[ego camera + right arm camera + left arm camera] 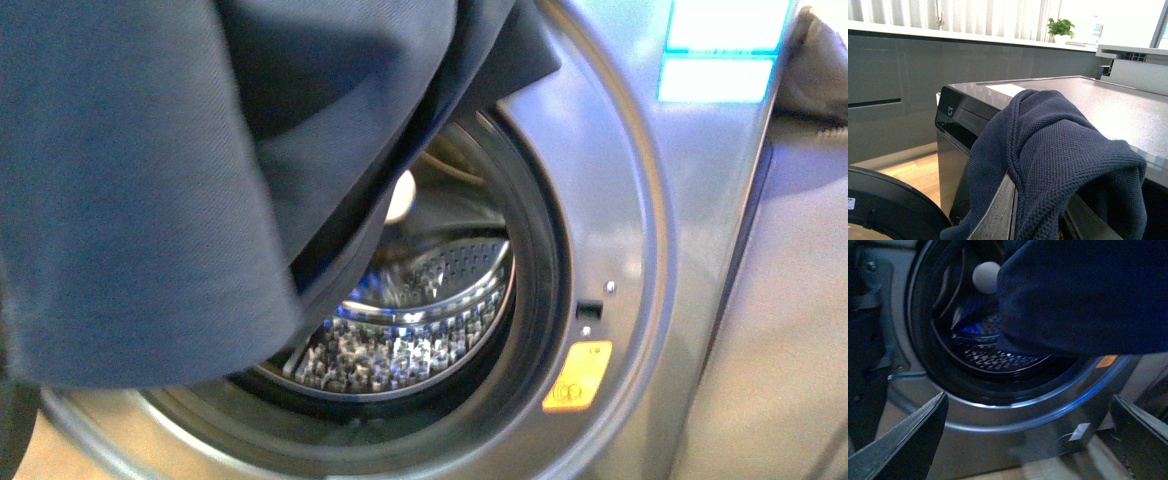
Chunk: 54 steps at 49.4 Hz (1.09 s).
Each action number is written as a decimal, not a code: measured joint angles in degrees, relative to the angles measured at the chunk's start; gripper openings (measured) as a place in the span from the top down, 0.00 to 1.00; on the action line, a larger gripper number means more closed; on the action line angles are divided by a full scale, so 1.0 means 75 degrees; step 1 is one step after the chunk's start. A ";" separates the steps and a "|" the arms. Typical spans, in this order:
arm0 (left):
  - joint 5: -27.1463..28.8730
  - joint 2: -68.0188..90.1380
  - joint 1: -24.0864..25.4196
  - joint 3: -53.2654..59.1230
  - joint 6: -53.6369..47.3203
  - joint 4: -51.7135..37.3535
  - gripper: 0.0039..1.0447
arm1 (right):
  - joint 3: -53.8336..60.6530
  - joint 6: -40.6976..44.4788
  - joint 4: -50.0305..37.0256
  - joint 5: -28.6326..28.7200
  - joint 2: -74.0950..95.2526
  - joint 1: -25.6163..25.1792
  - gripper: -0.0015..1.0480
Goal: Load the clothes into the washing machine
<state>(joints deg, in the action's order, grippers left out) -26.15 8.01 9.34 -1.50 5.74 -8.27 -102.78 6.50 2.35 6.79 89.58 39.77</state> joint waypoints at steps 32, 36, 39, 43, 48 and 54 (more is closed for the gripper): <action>-0.1734 0.5738 -0.1008 -0.4115 0.0845 -0.4013 0.06 | 0.0000 0.0000 0.0000 -0.0012 0.0000 0.0000 0.90; -0.1737 0.6044 -0.1323 -0.4473 0.0801 -0.3926 0.06 | 0.0000 0.0000 0.0000 -0.0009 0.0000 0.0000 0.90; -0.1734 0.6169 -0.1507 -0.4695 0.0746 -0.3844 0.06 | 0.0000 0.0000 0.0000 -0.0012 0.0000 0.0000 0.90; -0.1842 0.6298 -0.1760 -0.5007 0.0699 -0.3742 0.06 | 0.0000 0.0000 0.0000 -0.0012 0.0000 0.0000 0.90; -0.1950 0.6411 -0.1953 -0.5321 0.0702 -0.3654 0.06 | 0.0000 0.0000 0.0000 -0.0012 0.0000 0.0000 0.90; -0.1845 0.6543 -0.2069 -0.5557 0.0664 -0.3465 0.06 | 0.0000 0.0000 0.0000 -0.0012 0.0000 0.0000 0.90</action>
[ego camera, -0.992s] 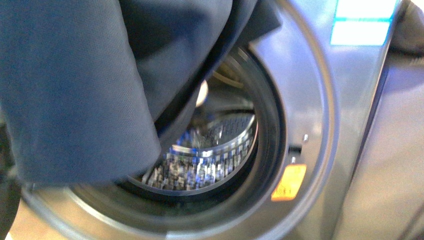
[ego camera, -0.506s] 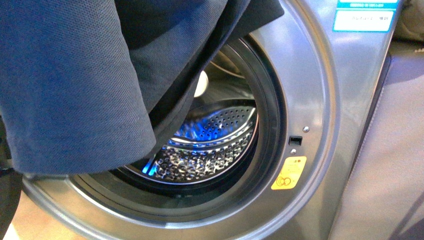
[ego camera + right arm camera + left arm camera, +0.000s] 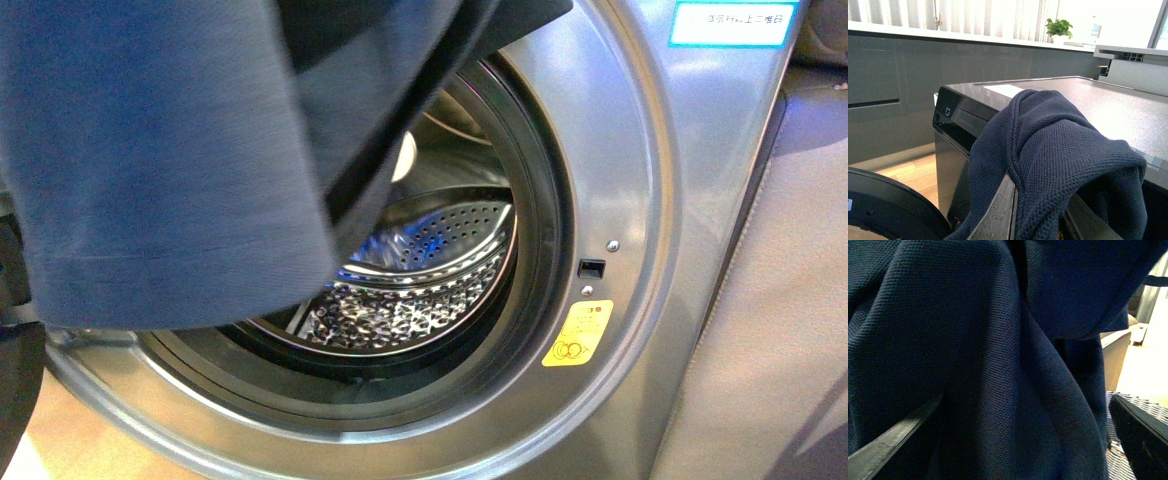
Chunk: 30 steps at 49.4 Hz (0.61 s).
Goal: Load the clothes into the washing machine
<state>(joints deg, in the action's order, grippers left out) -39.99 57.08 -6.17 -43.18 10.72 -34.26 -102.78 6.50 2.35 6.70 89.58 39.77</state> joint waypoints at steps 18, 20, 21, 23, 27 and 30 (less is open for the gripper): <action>0.1236 0.0306 -0.0431 -0.0189 -0.0525 0.0574 0.06 | 0.0000 0.0000 0.0000 0.0000 0.0000 0.0000 0.90; 0.1320 0.0312 -0.0533 -0.0189 -0.0580 0.0580 0.06 | 0.0000 0.0000 0.0000 0.0000 0.0000 0.0000 0.90; 0.1323 0.0318 -0.0574 -0.0189 -0.0586 0.0580 0.06 | 0.0000 0.0000 0.0000 0.0000 0.0000 0.0000 0.90; 0.1349 0.0335 -0.0685 -0.0198 -0.0615 0.0583 0.06 | 0.0000 0.0000 0.0000 0.0000 0.0000 0.0000 0.90; 0.1507 0.0399 -0.1113 -0.0350 -0.0656 0.0615 0.06 | 0.0000 0.0003 0.0000 -0.0006 0.0000 0.0000 0.90; 0.1539 0.0472 -0.1480 -0.0495 -0.0653 0.0621 0.06 | 0.0000 0.0003 0.0000 -0.0023 0.0000 -0.0003 0.90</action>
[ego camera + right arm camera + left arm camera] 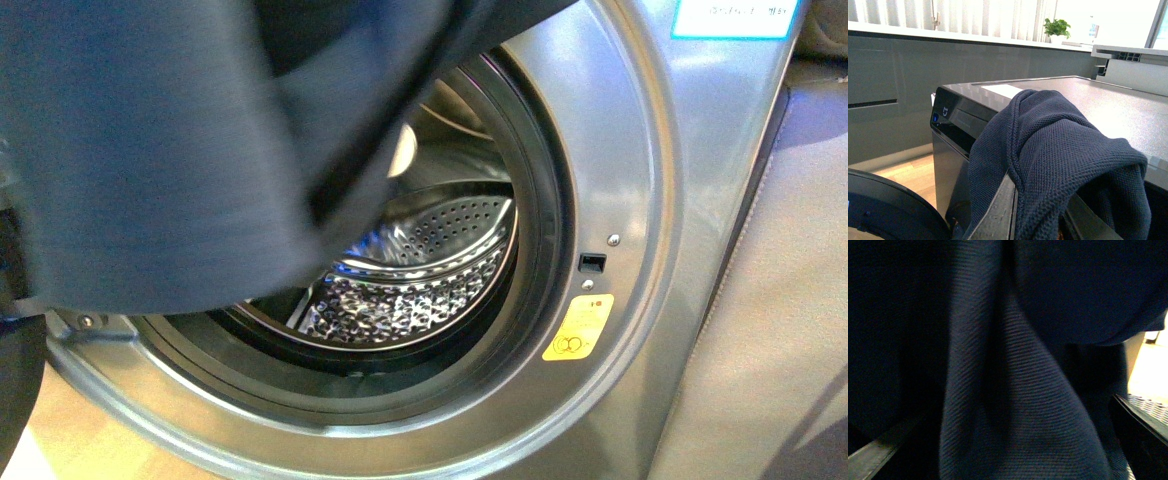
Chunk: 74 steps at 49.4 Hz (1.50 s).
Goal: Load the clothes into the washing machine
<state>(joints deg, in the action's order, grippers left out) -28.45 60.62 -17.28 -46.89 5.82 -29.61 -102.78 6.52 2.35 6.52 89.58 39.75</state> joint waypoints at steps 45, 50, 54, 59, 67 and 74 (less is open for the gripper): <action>0.5613 0.2299 -0.1574 -0.1547 -0.1413 -0.0592 0.06 | 0.0000 0.0050 0.0000 -0.0038 0.0000 -0.0023 0.90; 0.5834 0.2439 -0.1679 -0.1550 -0.1419 -0.0851 0.06 | 0.0000 0.0052 0.0000 -0.0038 0.0000 -0.0023 0.90; 0.5837 0.2550 -0.1786 -0.1550 -0.1469 -0.1169 0.09 | 0.0000 0.0052 0.0000 -0.0038 0.0000 -0.0026 0.90; 0.5575 0.2559 -0.1801 -0.1507 -0.1486 -0.1547 0.30 | -0.0012 0.0052 -0.0006 -0.0038 -0.0006 -0.0026 0.90; 0.5144 0.2393 -0.1682 -0.1326 -0.1399 -0.1647 0.54 | -0.0015 0.0052 -0.0009 -0.0038 -0.0015 -0.0026 0.90; 0.4937 0.2235 -0.1515 -0.1218 -0.1279 -0.1635 0.71 | -0.0015 0.0076 -0.0009 -0.0032 -0.0015 -0.0023 0.80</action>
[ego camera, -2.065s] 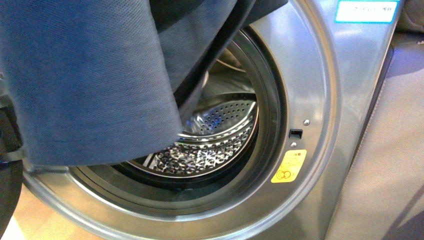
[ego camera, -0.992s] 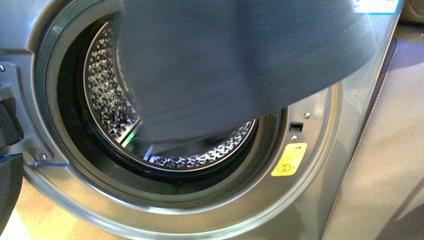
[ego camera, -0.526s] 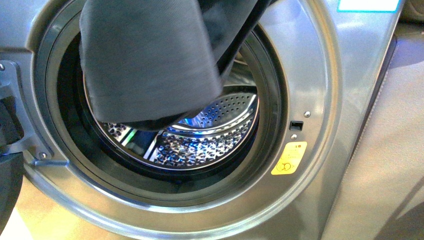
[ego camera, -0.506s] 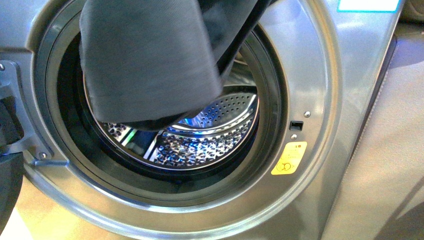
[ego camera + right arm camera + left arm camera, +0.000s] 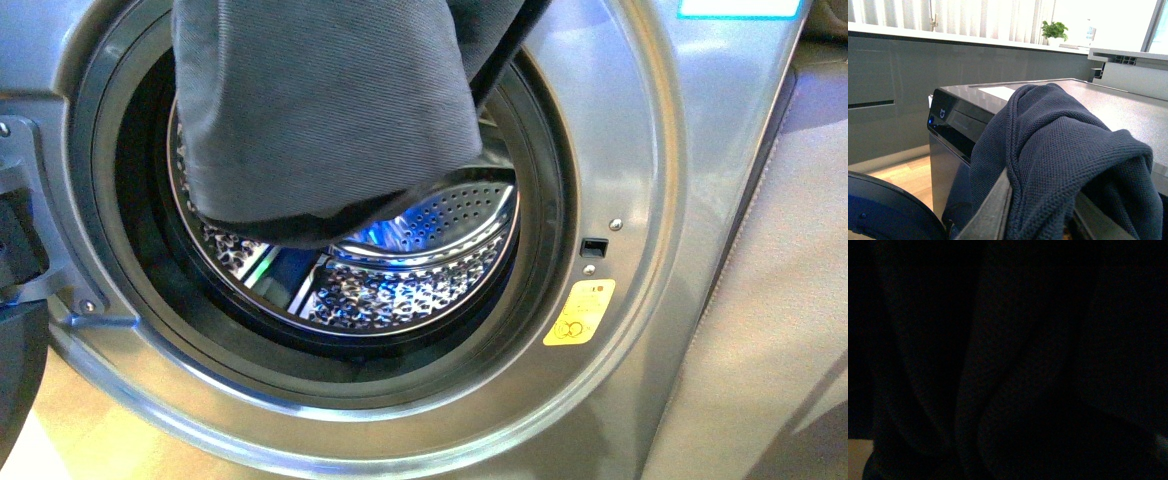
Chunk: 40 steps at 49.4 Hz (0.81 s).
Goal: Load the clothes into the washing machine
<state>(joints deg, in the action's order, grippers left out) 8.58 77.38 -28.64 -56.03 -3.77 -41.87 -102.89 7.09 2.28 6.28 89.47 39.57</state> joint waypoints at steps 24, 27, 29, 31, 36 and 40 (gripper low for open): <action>-0.0988 -0.0256 0.0898 0.1169 0.0513 -0.0309 0.94 | -0.0003 -0.0017 -0.0006 0.0026 -0.0003 0.0000 0.08; -0.1151 -0.0251 0.1064 0.1574 0.0557 -0.0434 0.94 | -0.0015 -0.0009 -0.0012 0.0029 -0.0020 0.0000 0.07; -0.1259 -0.0195 0.1186 0.1827 0.0595 -0.0498 0.94 | -0.0015 0.0000 -0.0012 0.0029 -0.0047 0.0000 0.07; -0.1352 -0.0108 0.1346 0.2075 0.0629 -0.0600 0.94 | -0.0017 0.0003 -0.0015 0.0029 -0.0052 0.0000 0.07; -0.1550 0.0154 0.1702 0.2445 0.0749 -0.0819 0.94 | -0.0017 0.0003 -0.0015 0.0029 -0.0058 0.0000 0.07; -0.1638 0.0353 0.1862 0.2608 0.0769 -0.1014 0.94 | -0.0017 0.0006 -0.0015 0.0029 -0.0055 0.0000 0.07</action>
<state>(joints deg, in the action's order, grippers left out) -3.70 80.03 -14.68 -36.47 2.00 -49.47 -103.02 7.14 2.17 6.50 89.06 39.57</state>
